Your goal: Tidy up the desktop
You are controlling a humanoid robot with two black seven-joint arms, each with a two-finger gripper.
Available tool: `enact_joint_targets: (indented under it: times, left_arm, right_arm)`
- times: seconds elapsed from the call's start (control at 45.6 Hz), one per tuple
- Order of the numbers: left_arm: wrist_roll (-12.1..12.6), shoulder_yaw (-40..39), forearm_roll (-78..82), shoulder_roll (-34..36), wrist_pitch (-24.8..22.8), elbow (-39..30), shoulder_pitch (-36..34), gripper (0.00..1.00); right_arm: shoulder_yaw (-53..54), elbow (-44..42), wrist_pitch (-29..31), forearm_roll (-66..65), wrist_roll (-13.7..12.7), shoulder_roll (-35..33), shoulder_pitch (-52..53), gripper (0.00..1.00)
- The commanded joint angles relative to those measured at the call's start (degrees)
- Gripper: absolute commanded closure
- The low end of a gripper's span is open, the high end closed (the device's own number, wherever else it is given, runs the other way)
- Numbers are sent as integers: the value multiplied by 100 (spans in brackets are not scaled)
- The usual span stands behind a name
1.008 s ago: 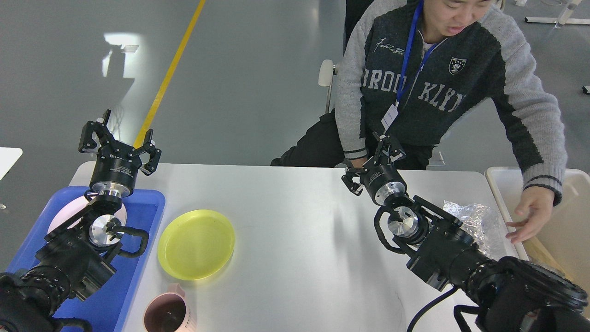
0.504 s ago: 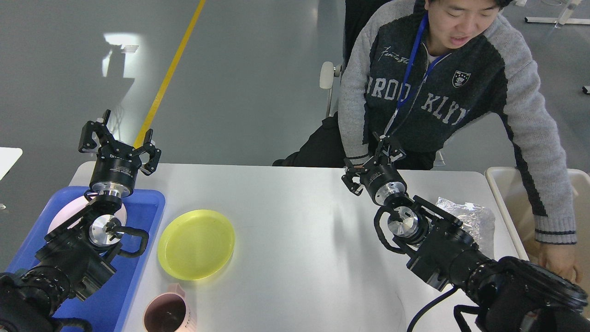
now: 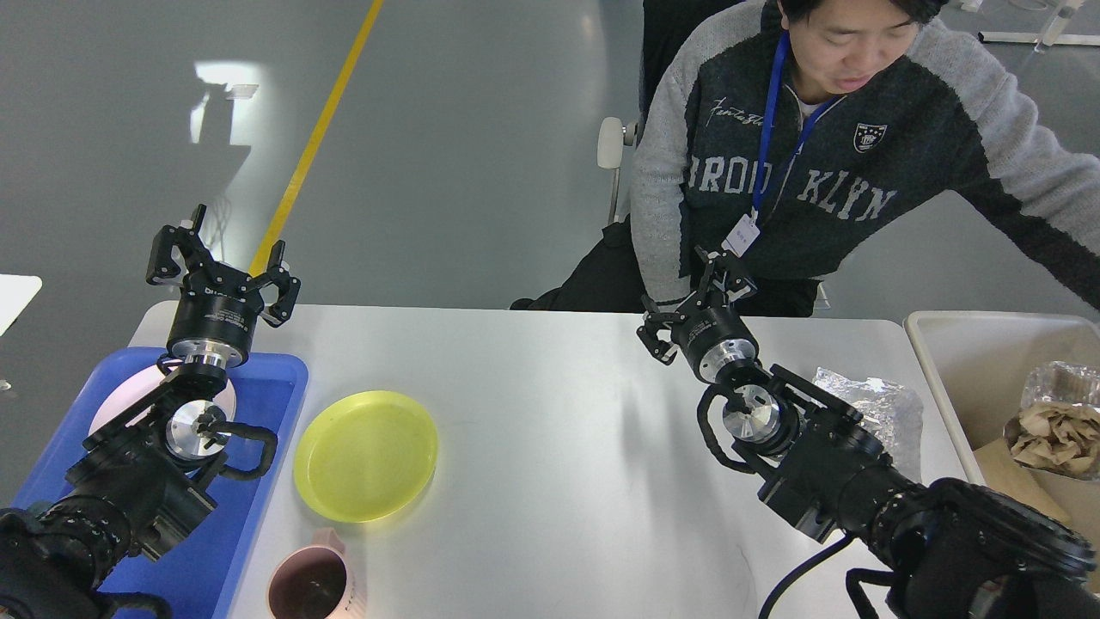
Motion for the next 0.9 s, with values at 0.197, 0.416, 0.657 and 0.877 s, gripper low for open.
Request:
enact_joint_targets:
  times: [0.197, 0.416, 0.657, 0.877]
  left_arm:
    - [0, 0, -5, 1, 0, 0, 0, 3]
    - [0, 0, 4, 1, 0, 0, 0, 3]
    - [0, 0, -5, 1, 0, 0, 0, 3]
    - [0, 0, -5, -8, 0, 0, 0, 3]
  right_arm:
    - [0, 0, 0, 0, 0, 0, 0, 0]
    - [0, 0, 0, 0, 0, 0, 0, 0]
    - [0, 0, 0, 0, 0, 0, 0, 0]
    - [0, 0, 0, 0, 0, 0, 0, 0]
